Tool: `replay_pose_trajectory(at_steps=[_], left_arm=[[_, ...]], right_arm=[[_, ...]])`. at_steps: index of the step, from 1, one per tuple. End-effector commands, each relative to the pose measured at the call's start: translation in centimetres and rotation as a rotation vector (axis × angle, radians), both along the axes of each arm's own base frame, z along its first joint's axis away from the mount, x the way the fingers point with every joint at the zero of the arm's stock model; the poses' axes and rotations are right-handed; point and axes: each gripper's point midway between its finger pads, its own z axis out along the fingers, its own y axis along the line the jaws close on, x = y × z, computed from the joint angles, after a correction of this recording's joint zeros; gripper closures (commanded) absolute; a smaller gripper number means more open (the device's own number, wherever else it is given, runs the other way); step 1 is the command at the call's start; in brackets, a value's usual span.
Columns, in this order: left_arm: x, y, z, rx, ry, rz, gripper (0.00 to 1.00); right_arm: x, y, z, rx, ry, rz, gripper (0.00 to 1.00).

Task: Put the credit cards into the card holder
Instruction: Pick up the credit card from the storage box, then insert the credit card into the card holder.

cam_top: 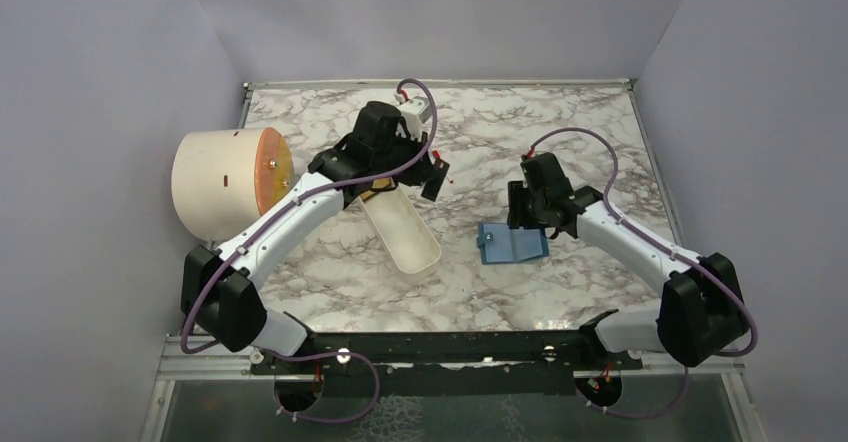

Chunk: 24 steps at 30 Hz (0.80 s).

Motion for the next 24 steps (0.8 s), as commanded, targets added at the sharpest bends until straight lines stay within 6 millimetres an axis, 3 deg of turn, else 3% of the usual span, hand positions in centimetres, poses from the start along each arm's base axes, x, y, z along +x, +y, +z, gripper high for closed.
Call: replay_pose_trajectory(at_steps=[1,7,12,24], left_arm=[[-3.4,-4.8,0.0,-0.279,0.287,-0.098,1.00],[-4.7,-6.3,-1.6,-0.405,0.391,-0.071,1.00],[-5.8,-7.8,-3.7,-0.454,0.446,-0.038,1.00],[-7.8,-14.7,-7.6,-0.458,0.524,-0.099,1.00]], right_arm=[[0.6,-2.4,-0.2,-0.076,0.014,-0.068,0.52],[0.9,-4.7,-1.6,-0.101,0.070,-0.156,0.55],[0.5,-4.9,-3.5,-0.086,0.125,-0.194,0.60],[-2.1,-4.1,-6.1,0.012,0.195,-0.251,0.70]])
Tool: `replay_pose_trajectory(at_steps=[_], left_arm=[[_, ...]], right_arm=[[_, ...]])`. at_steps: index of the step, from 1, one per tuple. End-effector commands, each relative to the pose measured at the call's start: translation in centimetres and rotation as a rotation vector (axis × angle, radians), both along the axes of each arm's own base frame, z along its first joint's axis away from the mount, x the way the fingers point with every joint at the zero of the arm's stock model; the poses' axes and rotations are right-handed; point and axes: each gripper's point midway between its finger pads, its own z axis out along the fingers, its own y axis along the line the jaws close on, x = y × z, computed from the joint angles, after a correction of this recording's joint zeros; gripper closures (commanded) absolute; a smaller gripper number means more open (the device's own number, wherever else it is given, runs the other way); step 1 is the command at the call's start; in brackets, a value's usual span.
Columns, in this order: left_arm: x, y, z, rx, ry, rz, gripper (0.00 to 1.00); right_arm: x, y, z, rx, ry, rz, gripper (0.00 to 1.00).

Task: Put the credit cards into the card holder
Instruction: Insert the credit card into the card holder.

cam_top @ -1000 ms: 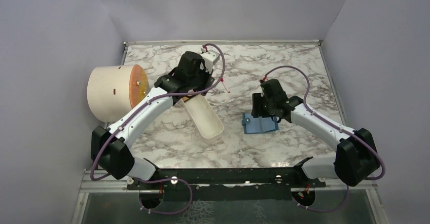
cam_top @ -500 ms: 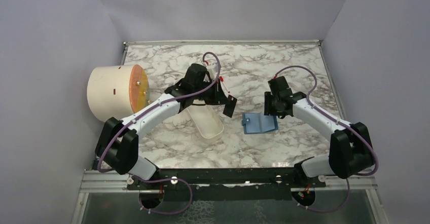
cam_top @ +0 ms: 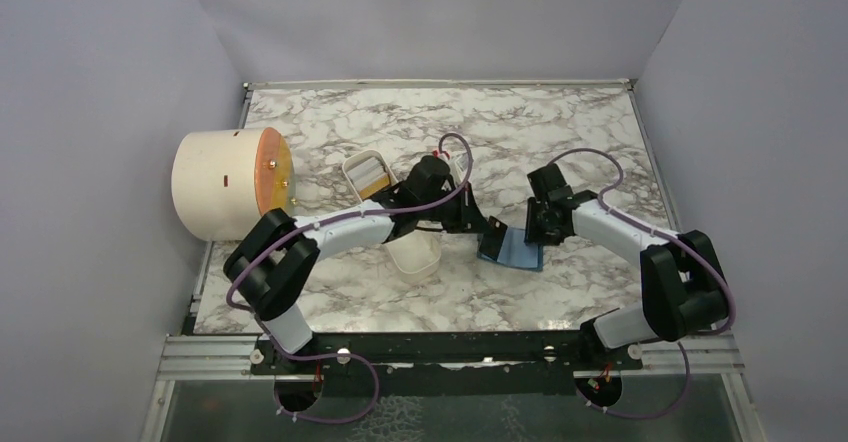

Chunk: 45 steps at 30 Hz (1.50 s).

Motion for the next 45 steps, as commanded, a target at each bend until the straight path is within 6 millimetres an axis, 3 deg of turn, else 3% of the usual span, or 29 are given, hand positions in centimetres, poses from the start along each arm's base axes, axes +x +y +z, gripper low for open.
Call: replay_pose_trajectory(at_steps=[1,7,16,30,37,45], left_arm=[[0.7,-2.8,-0.4,-0.029,-0.025,-0.008,1.00],[0.8,-4.2,-3.5,0.033,-0.015,-0.055,1.00],[1.1,-5.2,-5.0,0.047,-0.004,-0.090,1.00],[1.3,-5.2,-8.7,0.116,0.048,-0.088,1.00],[1.6,-4.7,-9.5,0.163,0.037,-0.072,1.00],[1.8,-4.6,-10.0,0.172,0.051,-0.055,1.00]], right_arm=[[-0.6,1.0,0.0,0.090,-0.020,-0.037,0.70],[-0.9,0.2,0.8,0.068,-0.049,-0.057,0.70],[-0.3,0.3,3.4,0.079,-0.089,-0.056,0.69],[-0.8,-0.4,1.2,0.040,-0.057,-0.079,0.79],[-1.1,-0.5,-0.3,0.028,-0.028,-0.078,0.81],[-1.1,-0.4,-0.5,0.034,-0.023,-0.083,0.82]])
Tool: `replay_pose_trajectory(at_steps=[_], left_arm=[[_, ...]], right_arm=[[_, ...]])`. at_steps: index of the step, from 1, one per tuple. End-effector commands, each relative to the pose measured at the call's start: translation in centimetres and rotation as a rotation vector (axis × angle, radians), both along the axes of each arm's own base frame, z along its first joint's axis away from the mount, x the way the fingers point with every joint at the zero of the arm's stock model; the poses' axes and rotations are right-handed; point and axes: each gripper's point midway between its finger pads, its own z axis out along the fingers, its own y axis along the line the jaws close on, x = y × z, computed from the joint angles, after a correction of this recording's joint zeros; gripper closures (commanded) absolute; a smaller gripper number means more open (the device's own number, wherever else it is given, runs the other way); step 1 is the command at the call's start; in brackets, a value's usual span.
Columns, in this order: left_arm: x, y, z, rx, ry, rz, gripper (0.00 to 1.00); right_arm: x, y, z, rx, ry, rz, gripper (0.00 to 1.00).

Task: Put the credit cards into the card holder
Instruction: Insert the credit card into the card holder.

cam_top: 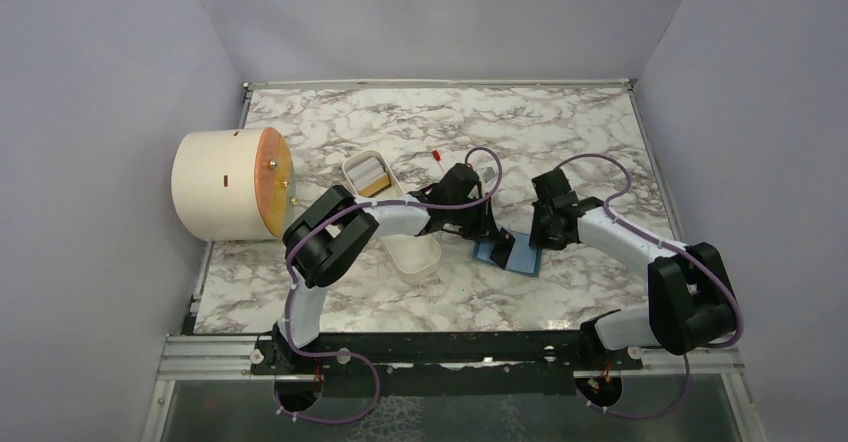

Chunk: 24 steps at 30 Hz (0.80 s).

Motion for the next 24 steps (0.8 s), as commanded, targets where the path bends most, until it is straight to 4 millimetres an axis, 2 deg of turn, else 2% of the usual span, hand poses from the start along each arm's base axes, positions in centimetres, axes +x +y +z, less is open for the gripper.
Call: replay_pose_trajectory(at_steps=[1,17,24], left_arm=[[0.5,-0.2,-0.8,0.021,-0.003,0.016,1.00],[0.6,-0.3,-2.0,0.032,0.061,0.065,1.00],[1.1,-0.5,-1.6,0.008,0.042,0.112,1.00]], right_arm=[[0.4,-0.2,-0.4,-0.004,-0.012,-0.029,0.83],[0.0,0.2,-0.3,0.031,-0.016,-0.029,0.83],[-0.3,0.7,-0.6,0.063,-0.011,-0.030,0.84]])
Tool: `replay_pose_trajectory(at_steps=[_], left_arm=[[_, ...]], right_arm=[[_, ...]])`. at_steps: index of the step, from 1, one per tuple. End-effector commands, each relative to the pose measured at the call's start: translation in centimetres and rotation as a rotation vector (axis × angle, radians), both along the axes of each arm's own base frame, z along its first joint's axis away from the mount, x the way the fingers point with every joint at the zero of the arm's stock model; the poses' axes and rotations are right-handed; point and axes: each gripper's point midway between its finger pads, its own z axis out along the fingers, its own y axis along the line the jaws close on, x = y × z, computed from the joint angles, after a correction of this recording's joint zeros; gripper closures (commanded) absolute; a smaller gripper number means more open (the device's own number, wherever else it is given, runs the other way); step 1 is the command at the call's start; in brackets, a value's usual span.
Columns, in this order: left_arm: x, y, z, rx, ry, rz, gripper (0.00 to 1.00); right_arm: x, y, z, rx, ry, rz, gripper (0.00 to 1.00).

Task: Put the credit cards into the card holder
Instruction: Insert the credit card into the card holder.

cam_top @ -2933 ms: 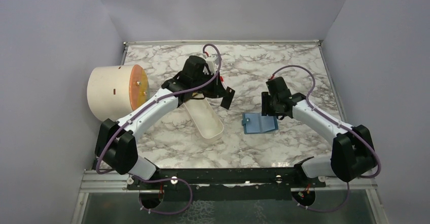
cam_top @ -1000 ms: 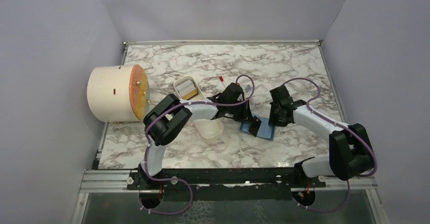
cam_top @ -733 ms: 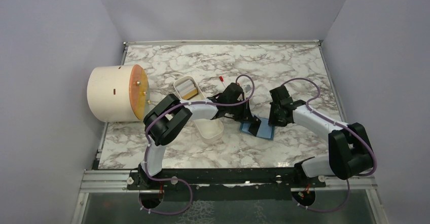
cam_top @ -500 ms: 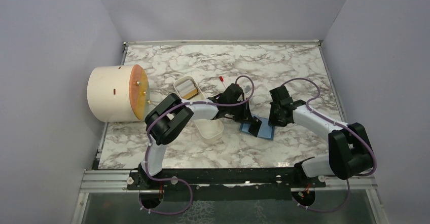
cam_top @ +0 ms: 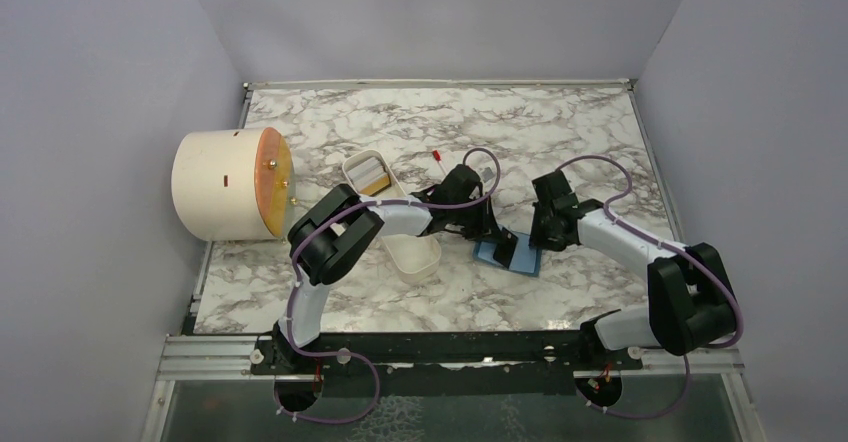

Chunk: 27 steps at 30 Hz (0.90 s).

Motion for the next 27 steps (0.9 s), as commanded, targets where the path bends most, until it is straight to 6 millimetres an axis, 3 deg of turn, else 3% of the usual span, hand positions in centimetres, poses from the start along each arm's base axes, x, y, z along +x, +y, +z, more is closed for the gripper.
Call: replay_pose_trajectory(at_steps=[1,22,27], left_arm=[[0.8,-0.2,-0.8,0.009,-0.025,0.059,1.00],[-0.7,-0.6,-2.8,0.052,-0.031,0.070,1.00],[0.1,-0.9,-1.2,0.071,-0.090,0.044,0.77]], right_arm=[[-0.4,0.7,-0.3,0.056,-0.003,-0.014,0.84],[-0.5,1.8,-0.7,0.139,-0.034,-0.034,0.84],[-0.5,1.6,1.0,0.126,-0.038,-0.015,0.81]])
